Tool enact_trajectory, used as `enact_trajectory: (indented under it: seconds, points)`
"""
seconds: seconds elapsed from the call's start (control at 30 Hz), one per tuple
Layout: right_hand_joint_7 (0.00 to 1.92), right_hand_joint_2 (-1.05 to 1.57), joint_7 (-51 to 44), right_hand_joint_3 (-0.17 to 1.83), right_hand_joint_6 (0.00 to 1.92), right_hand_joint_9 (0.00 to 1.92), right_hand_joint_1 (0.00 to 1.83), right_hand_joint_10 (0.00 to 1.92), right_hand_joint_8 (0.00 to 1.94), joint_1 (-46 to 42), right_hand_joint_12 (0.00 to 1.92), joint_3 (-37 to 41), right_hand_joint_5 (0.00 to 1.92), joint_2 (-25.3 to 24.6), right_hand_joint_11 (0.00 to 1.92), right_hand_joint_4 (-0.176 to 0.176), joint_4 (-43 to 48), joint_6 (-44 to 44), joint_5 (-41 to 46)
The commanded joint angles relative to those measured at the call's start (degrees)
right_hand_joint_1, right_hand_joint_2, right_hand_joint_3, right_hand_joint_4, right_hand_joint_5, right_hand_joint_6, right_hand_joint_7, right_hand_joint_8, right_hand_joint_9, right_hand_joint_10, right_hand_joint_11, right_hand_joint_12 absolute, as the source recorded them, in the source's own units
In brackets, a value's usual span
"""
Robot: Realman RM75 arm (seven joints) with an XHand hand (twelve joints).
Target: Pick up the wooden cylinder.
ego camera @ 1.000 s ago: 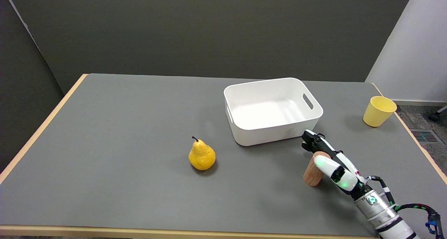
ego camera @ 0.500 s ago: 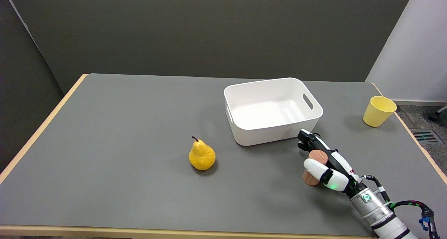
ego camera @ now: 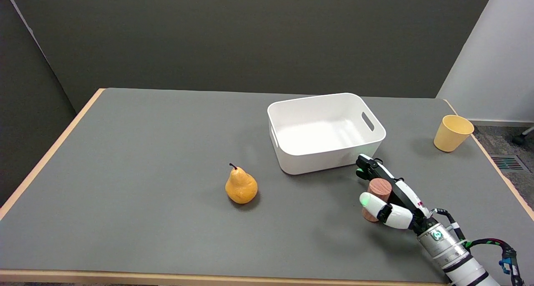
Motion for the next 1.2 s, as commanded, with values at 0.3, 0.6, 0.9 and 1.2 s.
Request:
enact_trajectory:
  seconds: [0.3,0.6,0.9,1.2]
  points:
    - [0.00,0.73,0.07,0.99,0.48,0.00,0.83,0.19,0.27,0.19,0.66,0.32,0.06,0.42,0.00,-0.176,-1.75,1.36,-0.13]
    - [0.02,0.80,-0.14,0.96,0.53,0.00,0.94,0.31,0.37,0.11,0.75,0.32,0.15,0.29,0.00,-0.176,-1.94,1.15,0.40]
    - [0.30,1.33,-0.65,0.26,1.80,0.11,0.90,0.78,0.68,0.03,1.16,0.40,0.43,-0.45,0.00,-0.176,-1.65,0.88,2.82]
    - [0.64,1.24,-0.65,0.32,1.74,0.47,0.99,1.18,1.18,0.11,1.61,0.40,0.49,-0.69,0.35,-0.149,-1.62,1.12,3.15]
